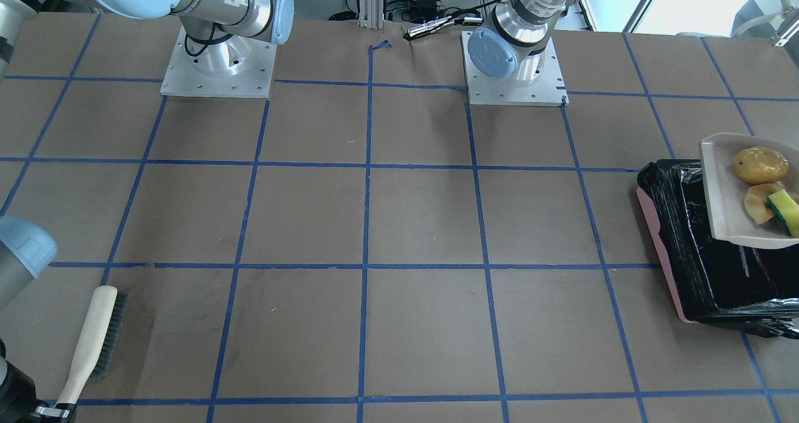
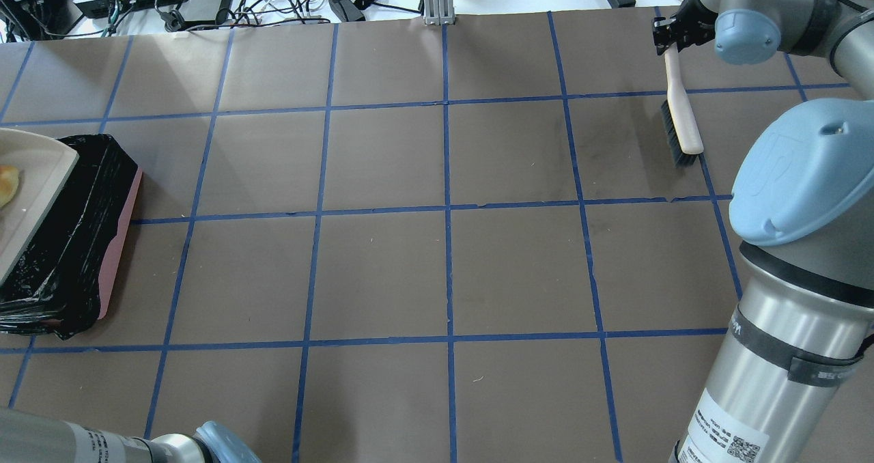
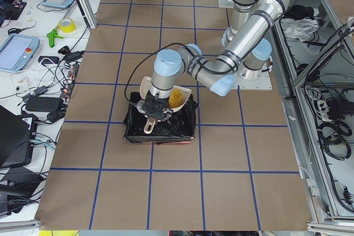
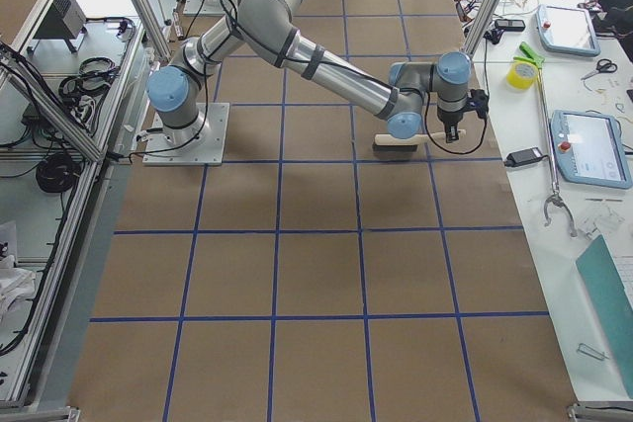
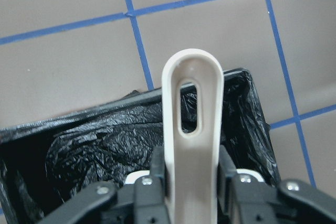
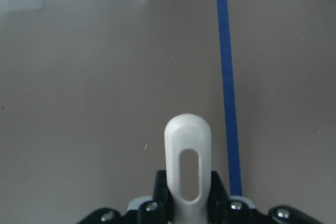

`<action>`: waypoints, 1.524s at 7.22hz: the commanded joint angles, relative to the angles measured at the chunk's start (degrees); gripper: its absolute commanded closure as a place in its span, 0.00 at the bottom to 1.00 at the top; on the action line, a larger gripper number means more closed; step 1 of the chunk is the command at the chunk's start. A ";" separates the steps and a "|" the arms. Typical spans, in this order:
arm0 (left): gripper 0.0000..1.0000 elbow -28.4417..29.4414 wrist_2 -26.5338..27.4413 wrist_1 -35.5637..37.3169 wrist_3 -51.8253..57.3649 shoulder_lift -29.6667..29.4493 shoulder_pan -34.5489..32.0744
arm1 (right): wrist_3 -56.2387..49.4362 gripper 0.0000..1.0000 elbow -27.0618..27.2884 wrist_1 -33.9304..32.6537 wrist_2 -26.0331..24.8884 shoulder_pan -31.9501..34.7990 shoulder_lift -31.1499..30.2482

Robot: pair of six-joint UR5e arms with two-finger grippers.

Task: Sweep and dump trash into bin
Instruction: 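Move the dustpan over the black trash bin with the left gripper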

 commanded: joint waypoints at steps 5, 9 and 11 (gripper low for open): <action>1.00 0.72 2.09 20.57 14.75 -6.54 0.63 | -0.50 0.16 2.39 -0.49 -0.43 0.00 -1.20; 1.00 -3.04 2.70 32.78 24.17 -4.00 -5.07 | -0.15 0.00 1.87 6.96 -0.09 0.18 -5.59; 1.00 -3.67 2.44 37.99 31.90 -3.99 -5.17 | 0.38 0.00 1.69 11.08 -0.35 1.75 -7.70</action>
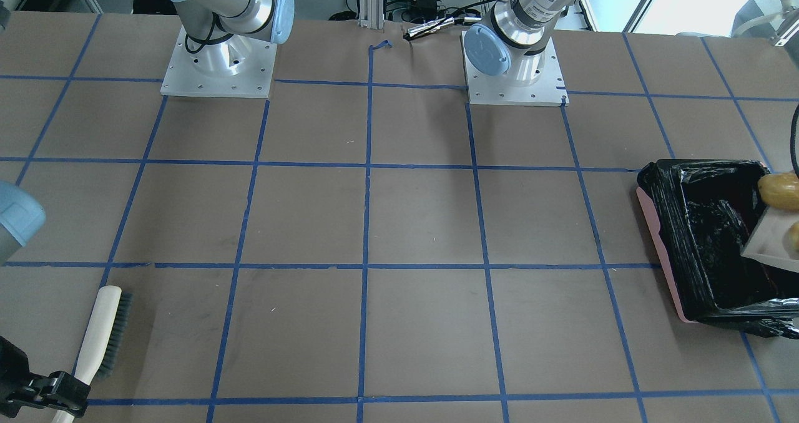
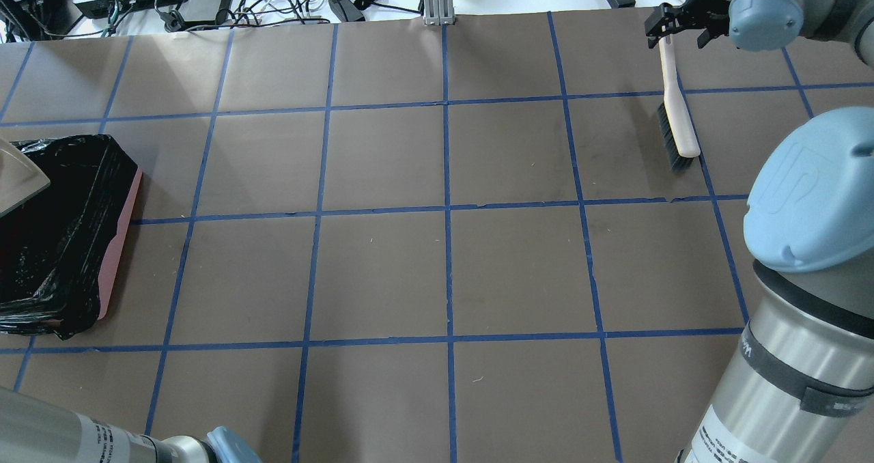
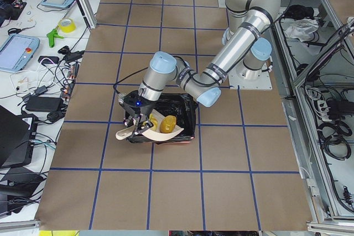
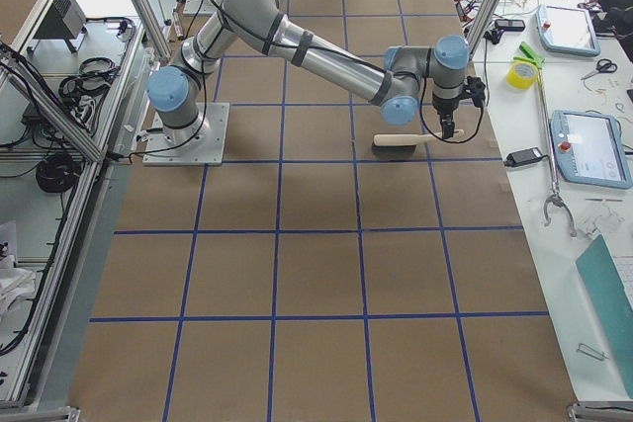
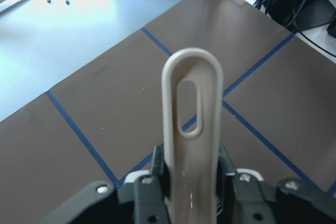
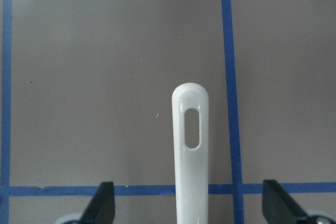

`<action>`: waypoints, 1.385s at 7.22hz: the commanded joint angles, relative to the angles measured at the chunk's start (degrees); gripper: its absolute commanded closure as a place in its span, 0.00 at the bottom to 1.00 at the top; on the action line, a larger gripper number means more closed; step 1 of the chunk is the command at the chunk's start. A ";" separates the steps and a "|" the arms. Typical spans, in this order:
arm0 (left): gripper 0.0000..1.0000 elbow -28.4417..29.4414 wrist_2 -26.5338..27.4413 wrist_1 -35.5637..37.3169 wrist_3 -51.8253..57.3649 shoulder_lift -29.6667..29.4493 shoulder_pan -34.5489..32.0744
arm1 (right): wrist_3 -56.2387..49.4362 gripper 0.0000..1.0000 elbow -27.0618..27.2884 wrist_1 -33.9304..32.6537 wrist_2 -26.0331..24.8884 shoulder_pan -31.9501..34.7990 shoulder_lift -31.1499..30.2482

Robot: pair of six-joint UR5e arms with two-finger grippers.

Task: Sweep and dump trash into bin
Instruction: 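Tilt the dustpan with the left gripper to dump contents into the bin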

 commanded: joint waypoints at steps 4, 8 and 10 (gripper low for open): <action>1.00 -0.54 -0.31 4.10 6.46 1.13 -0.56 | 5.67 0.00 0.10 20.13 -0.89 8.06 -11.04; 1.00 -0.46 -0.05 10.51 12.34 1.31 -3.99 | 12.18 0.00 2.72 36.85 -2.20 12.30 -25.09; 1.00 -0.28 0.13 9.38 11.22 1.66 -4.86 | 12.71 0.00 8.86 37.32 -5.81 12.30 -32.04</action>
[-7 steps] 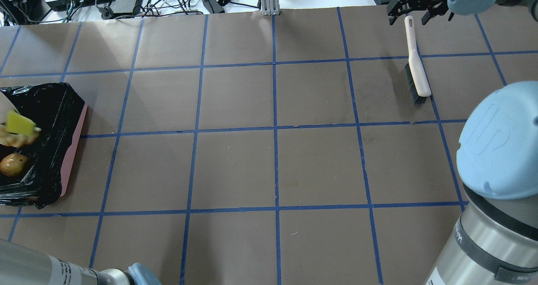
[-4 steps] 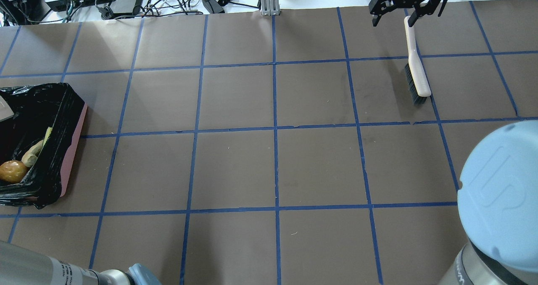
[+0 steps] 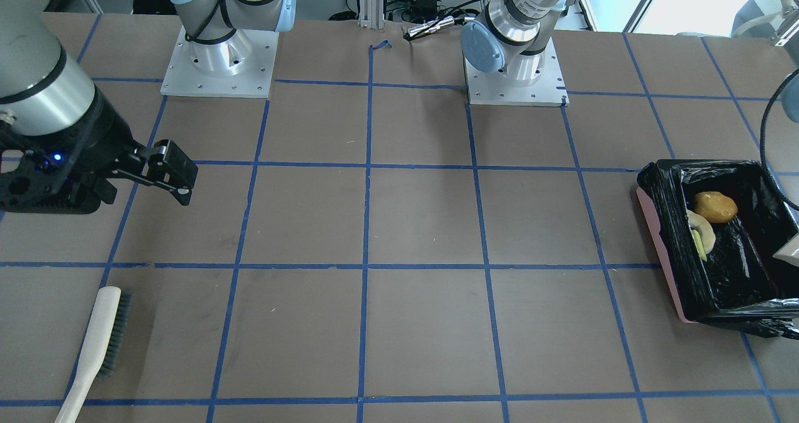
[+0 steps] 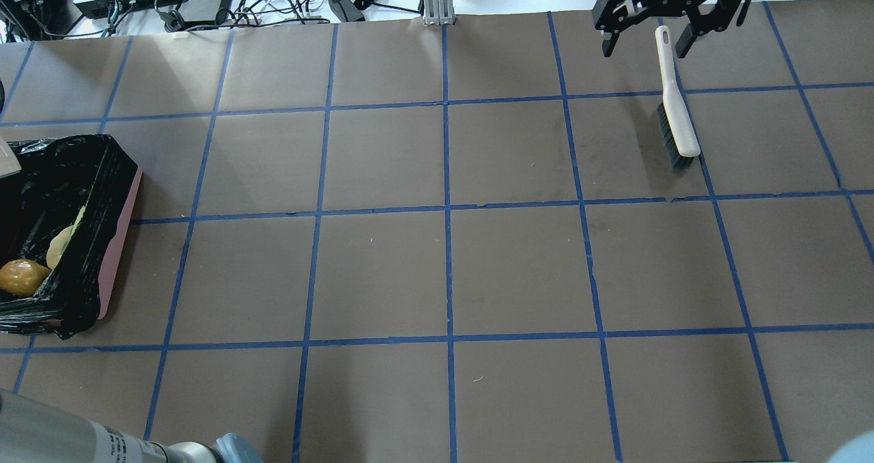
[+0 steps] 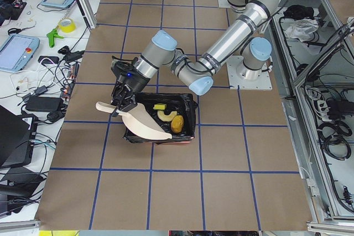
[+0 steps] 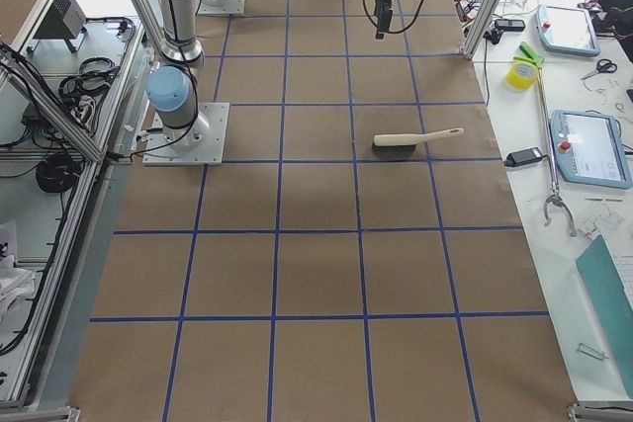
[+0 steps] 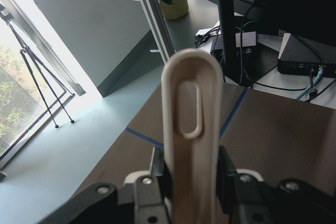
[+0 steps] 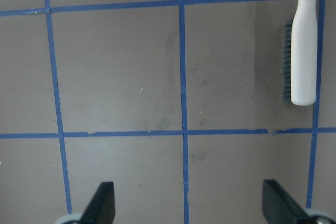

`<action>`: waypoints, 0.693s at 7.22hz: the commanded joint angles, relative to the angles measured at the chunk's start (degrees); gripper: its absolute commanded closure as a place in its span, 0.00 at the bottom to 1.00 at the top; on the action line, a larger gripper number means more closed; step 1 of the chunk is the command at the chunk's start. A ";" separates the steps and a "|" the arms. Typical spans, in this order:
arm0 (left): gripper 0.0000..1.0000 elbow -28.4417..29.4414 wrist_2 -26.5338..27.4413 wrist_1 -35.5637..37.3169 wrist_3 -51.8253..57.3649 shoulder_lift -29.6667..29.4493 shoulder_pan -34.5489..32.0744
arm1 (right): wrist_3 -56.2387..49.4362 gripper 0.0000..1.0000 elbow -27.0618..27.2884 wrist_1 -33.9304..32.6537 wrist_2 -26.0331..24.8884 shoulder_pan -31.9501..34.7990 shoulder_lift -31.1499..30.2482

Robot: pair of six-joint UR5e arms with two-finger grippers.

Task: Sweep and dump trash into bin
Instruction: 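Tilt the dustpan with the left gripper to dump contents into the bin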

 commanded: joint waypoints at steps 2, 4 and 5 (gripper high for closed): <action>1.00 3.06 5.18 -16.73 -11.12 3.47 -4.95 | 0.13 0.00 5.23 1.03 -1.36 0.06 -5.95; 1.00 5.72 10.56 -27.68 -21.57 5.59 -10.41 | 0.05 0.00 5.32 1.13 -1.27 -0.03 -5.96; 1.00 5.55 10.58 -29.29 -27.29 4.99 -12.08 | 0.05 0.00 5.50 1.13 -1.27 0.06 -5.87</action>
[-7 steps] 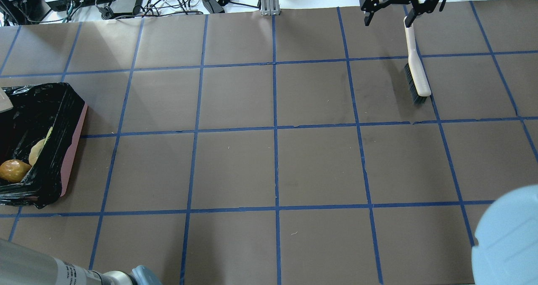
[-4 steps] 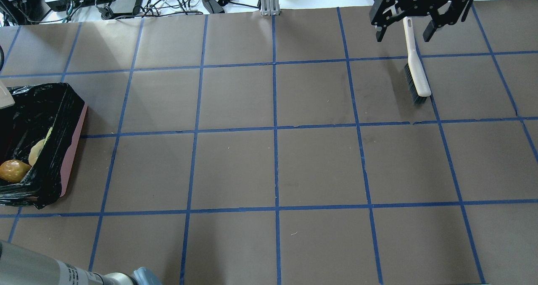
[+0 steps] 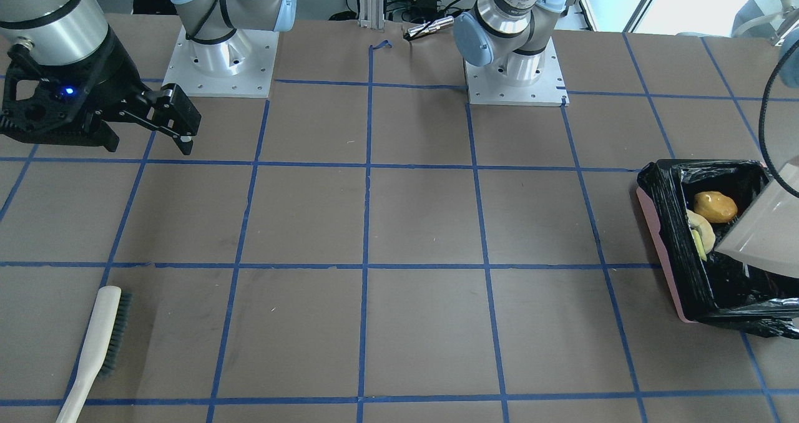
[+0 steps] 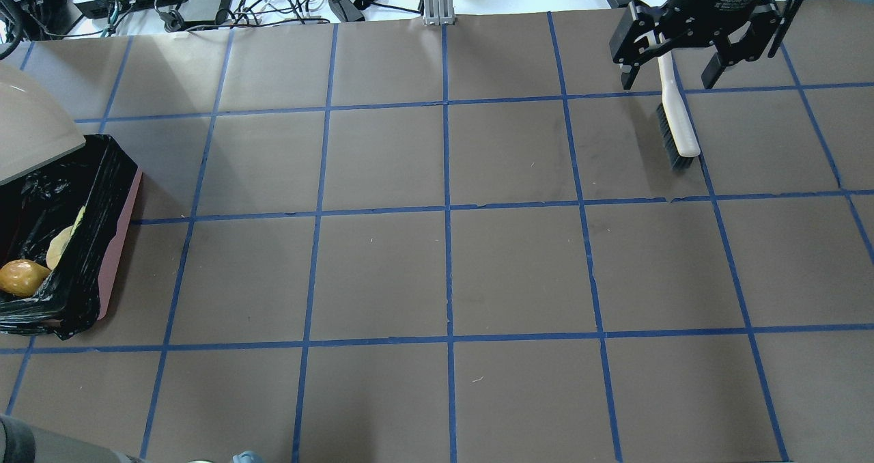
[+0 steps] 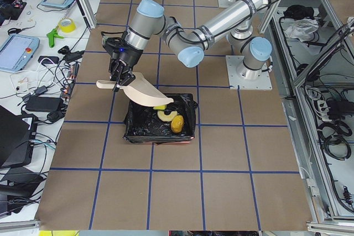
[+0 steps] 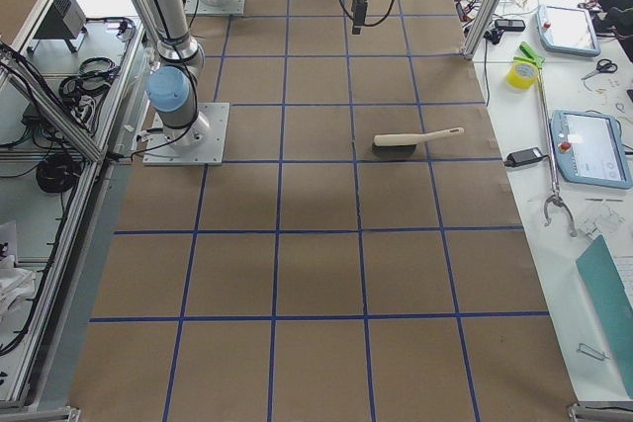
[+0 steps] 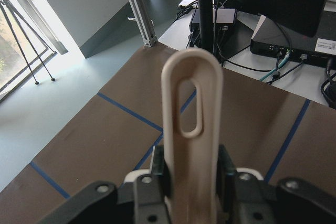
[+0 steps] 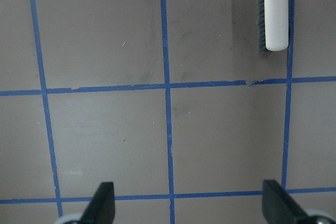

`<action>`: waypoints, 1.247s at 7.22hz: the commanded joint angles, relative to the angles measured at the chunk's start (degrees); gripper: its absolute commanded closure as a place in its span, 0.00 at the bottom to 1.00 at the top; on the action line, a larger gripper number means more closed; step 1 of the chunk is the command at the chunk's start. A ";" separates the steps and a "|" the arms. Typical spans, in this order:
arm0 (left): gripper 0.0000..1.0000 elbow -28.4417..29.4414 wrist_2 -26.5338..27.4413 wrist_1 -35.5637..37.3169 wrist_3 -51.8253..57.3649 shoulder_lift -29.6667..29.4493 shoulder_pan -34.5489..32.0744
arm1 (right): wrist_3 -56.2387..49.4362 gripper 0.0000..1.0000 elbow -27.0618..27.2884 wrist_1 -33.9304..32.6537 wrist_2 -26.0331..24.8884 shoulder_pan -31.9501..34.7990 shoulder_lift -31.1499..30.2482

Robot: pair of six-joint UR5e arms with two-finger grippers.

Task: Sweep and dump trash into bin
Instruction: 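Bring the empty dustpan back and lower it onto the table with the left gripper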

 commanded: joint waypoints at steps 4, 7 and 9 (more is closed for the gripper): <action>1.00 -3.30 0.89 -12.85 -45.02 -3.65 -13.33 | -1.33 0.00 1.18 0.21 0.46 -0.32 -0.43; 1.00 -4.46 0.62 -12.85 -59.86 -8.83 -18.44 | -1.86 0.00 1.88 -0.23 0.99 -0.06 -0.43; 1.00 -4.55 0.54 -12.94 -64.33 -12.00 -19.16 | -1.86 0.00 1.88 -0.23 0.99 -0.06 -0.35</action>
